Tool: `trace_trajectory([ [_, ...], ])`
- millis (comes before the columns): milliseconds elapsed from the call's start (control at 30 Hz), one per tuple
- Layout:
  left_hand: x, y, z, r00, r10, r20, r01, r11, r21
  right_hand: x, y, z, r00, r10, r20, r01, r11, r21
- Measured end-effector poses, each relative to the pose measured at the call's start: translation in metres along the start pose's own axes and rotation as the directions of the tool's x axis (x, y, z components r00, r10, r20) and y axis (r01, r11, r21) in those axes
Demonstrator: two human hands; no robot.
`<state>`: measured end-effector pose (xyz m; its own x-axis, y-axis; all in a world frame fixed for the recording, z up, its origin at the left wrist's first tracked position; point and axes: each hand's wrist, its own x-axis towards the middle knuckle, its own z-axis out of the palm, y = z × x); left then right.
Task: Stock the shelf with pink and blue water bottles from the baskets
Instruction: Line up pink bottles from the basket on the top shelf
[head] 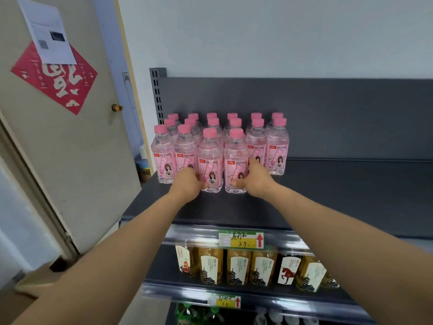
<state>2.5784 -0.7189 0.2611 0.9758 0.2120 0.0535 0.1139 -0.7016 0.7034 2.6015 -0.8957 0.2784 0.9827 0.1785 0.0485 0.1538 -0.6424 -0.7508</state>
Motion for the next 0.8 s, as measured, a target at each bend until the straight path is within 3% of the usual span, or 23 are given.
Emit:
trace_trajectory([
  [433, 0.024, -0.003, 0.008, 0.99, -0.02, -0.141, 0.037, 0.992, 0.122, 0.031, 0.006, 0.026, 0.99, 0.048, -0.133, -0.043, 0.998, 0.039],
  [533, 0.021, -0.001, 0.009, 0.988, -0.036, -0.151, 0.054, 0.992, 0.116, 0.026, 0.009, 0.023, 0.991, 0.056, -0.121, -0.061, 0.997, -0.039],
  [800, -0.011, 0.009, 0.003, 0.991, 0.069, -0.119, -0.059, 0.994, 0.089, -0.019, 0.011, -0.012, 0.995, -0.013, -0.103, 0.008, 0.999, -0.041],
])
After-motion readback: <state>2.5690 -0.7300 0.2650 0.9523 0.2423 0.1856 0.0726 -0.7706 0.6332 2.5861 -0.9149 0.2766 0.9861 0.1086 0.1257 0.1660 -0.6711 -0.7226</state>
